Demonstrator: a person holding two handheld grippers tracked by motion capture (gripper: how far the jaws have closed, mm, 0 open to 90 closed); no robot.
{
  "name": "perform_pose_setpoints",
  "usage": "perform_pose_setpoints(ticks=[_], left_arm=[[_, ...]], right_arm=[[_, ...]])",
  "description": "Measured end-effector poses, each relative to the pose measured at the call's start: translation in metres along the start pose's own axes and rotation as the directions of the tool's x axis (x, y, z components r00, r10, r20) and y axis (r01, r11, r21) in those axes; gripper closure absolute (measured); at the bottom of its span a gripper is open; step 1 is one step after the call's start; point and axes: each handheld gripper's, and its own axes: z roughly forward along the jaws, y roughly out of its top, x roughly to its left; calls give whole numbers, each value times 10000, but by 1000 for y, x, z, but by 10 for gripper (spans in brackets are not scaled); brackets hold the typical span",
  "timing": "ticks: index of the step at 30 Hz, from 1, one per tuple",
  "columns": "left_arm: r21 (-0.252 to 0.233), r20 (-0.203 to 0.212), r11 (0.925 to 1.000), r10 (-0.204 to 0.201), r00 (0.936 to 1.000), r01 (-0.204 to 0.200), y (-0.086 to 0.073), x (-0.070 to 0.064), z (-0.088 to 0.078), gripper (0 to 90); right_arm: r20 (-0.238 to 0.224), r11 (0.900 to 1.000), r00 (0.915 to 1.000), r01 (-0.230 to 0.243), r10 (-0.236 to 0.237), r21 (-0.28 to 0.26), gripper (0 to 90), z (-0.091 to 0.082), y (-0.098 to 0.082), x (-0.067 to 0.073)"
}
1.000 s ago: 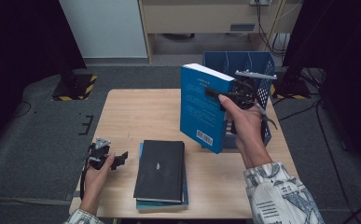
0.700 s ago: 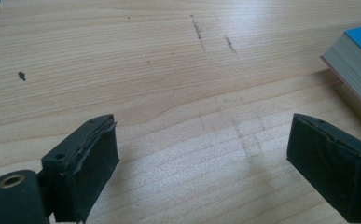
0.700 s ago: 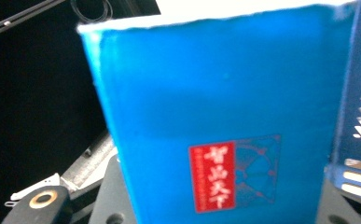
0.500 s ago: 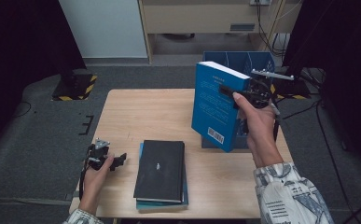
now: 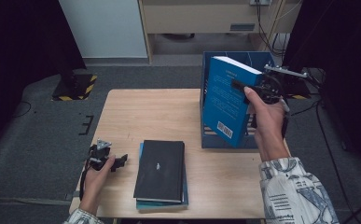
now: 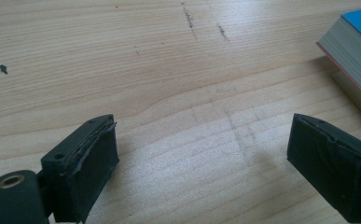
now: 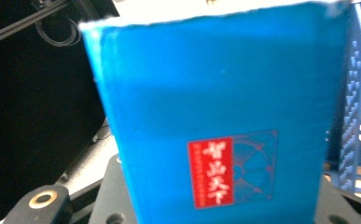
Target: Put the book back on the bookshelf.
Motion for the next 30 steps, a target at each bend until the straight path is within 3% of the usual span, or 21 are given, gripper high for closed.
perform_pose_setpoints(ticks=[15, 19, 30], left_arm=[[20, 47, 10000, 56, 10000, -56, 0, 0, 1, 81], [6, 81, 10000, 76, 9999, -76, 0, -1, 2, 81], [-31, 75, 10000, 95, 9999, -95, 1, -1, 2, 81]], right_arm=[[581, 9995, 9981, -180, 195, -260, 598, 22, 6, -14], [915, 9995, 9957, -113, 140, -306, 598, 30, 6, -16], [1117, 9988, 9934, -199, 247, -440, 597, 41, 5, -17]])
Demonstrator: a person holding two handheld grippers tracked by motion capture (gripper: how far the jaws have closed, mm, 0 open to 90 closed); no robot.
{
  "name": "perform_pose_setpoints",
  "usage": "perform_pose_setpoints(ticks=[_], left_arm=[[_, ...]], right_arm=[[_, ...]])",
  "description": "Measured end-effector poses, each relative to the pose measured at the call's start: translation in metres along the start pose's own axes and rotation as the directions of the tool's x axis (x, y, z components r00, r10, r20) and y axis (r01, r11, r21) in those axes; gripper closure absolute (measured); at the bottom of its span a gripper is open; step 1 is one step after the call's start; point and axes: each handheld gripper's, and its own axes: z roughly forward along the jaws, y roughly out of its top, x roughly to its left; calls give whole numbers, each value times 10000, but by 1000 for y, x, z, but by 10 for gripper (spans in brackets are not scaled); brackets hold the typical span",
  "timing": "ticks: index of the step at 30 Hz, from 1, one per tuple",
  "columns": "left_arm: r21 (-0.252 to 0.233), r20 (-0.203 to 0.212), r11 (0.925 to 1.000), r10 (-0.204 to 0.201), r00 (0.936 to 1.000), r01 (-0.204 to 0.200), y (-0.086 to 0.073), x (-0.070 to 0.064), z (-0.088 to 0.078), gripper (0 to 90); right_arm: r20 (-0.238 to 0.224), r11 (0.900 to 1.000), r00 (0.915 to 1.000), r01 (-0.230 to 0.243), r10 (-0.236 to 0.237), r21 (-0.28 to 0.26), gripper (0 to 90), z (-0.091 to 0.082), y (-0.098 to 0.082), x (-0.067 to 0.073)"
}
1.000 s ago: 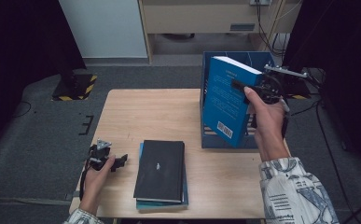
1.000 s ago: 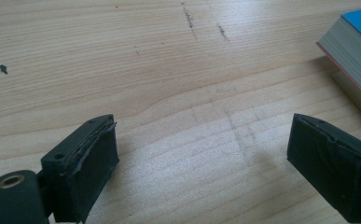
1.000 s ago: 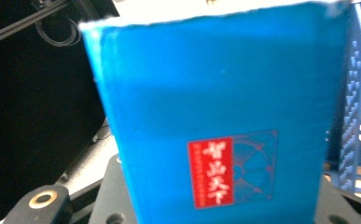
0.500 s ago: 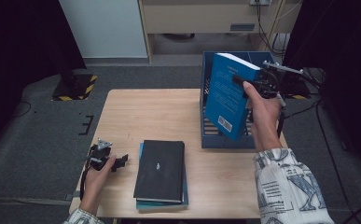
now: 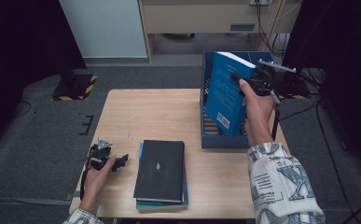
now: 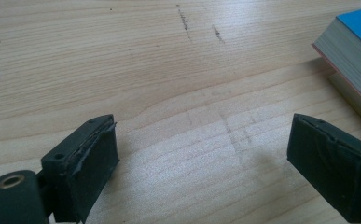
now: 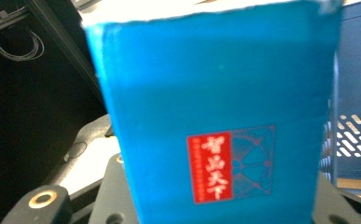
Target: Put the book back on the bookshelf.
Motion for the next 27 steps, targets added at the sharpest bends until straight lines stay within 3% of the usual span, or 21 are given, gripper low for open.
perform_pose_setpoints(ticks=[14, 27], left_arm=[[9, 31, 10000, 34, 10000, -34, 0, 0, 0, 81], [-12, 39, 10000, 52, 10000, -52, 0, 0, 1, 81]], right_arm=[[316, 9999, 9995, 85, -88, 101, 598, 19, 0, 4], [549, 9997, 9984, 161, -153, -155, 599, 32, 1, 9]])
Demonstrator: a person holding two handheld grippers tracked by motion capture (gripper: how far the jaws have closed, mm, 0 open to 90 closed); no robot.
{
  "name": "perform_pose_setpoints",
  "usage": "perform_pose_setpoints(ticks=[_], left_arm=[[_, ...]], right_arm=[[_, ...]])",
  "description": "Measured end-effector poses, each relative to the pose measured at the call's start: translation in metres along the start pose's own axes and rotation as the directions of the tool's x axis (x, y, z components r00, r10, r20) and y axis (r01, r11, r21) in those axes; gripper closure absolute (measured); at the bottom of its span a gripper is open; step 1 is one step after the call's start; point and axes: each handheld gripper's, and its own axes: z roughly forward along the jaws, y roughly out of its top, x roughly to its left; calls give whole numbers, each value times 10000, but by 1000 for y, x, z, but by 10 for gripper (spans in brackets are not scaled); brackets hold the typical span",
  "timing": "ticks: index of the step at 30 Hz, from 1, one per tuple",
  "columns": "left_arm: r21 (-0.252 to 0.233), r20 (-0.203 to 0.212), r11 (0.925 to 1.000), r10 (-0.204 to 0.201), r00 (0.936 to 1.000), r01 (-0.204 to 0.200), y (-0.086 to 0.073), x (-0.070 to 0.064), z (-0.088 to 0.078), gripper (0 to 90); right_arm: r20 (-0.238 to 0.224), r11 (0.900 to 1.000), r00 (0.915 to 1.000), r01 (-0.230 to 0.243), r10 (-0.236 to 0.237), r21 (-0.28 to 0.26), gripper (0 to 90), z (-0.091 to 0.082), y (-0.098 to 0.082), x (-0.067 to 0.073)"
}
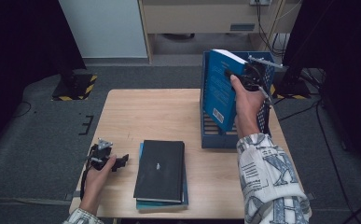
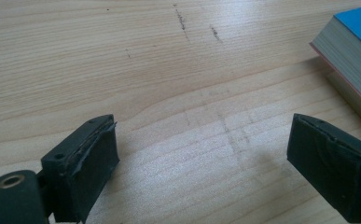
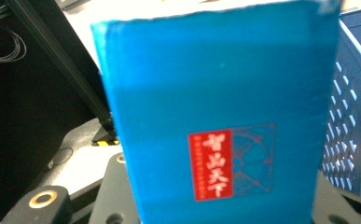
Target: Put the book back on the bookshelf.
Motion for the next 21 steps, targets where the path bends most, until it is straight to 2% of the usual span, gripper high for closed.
perform_pose_setpoints(ticks=[13, 21], left_arm=[[-22, 40, 10000, -4, 10000, 4, 0, -1, 1, 82], [29, 45, 10000, 77, 10000, -78, 1, 0, 0, 82]], right_arm=[[318, 9996, 9992, 258, -255, -91, 599, 13, -8, 2], [362, 9997, 9991, 229, -226, -80, 600, 19, -16, 4]])
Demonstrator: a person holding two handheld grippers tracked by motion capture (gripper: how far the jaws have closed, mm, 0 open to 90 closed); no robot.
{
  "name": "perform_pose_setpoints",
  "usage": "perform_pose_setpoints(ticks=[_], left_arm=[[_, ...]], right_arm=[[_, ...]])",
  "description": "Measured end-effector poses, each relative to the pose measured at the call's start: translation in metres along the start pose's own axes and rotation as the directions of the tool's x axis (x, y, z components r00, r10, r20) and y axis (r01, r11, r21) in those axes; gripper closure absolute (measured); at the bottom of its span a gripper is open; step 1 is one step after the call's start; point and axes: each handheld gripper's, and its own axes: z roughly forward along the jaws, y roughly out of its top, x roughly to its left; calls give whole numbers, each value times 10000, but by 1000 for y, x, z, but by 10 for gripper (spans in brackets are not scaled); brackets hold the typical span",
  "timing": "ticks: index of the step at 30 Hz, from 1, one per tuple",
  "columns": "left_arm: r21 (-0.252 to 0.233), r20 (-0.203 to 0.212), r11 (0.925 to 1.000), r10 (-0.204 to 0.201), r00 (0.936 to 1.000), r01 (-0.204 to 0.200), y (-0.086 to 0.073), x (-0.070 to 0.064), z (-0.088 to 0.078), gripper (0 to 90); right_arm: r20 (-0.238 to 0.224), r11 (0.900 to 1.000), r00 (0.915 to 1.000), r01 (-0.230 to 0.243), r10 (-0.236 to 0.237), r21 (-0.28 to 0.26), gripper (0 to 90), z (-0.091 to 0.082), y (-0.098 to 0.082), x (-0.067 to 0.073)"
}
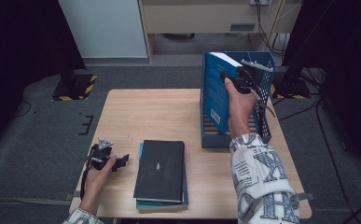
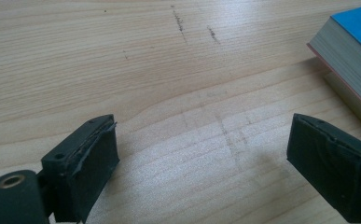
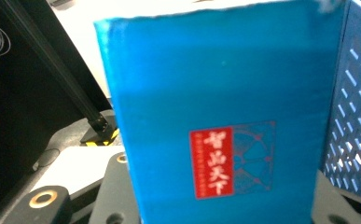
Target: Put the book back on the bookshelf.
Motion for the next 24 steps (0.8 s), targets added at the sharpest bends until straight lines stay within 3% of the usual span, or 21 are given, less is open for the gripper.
perform_pose_setpoints(ticks=[10, 24], left_arm=[[-10, 4, 10000, 28, 10000, -28, 0, 0, 1, 82], [19, 6, 10000, 38, 10000, -38, 0, -1, 1, 82]], right_arm=[[66, 9996, 9999, 82, -80, -259, 599, 7, -11, 0], [184, 9997, 9998, -25, 29, -236, 597, 16, -30, 0]])
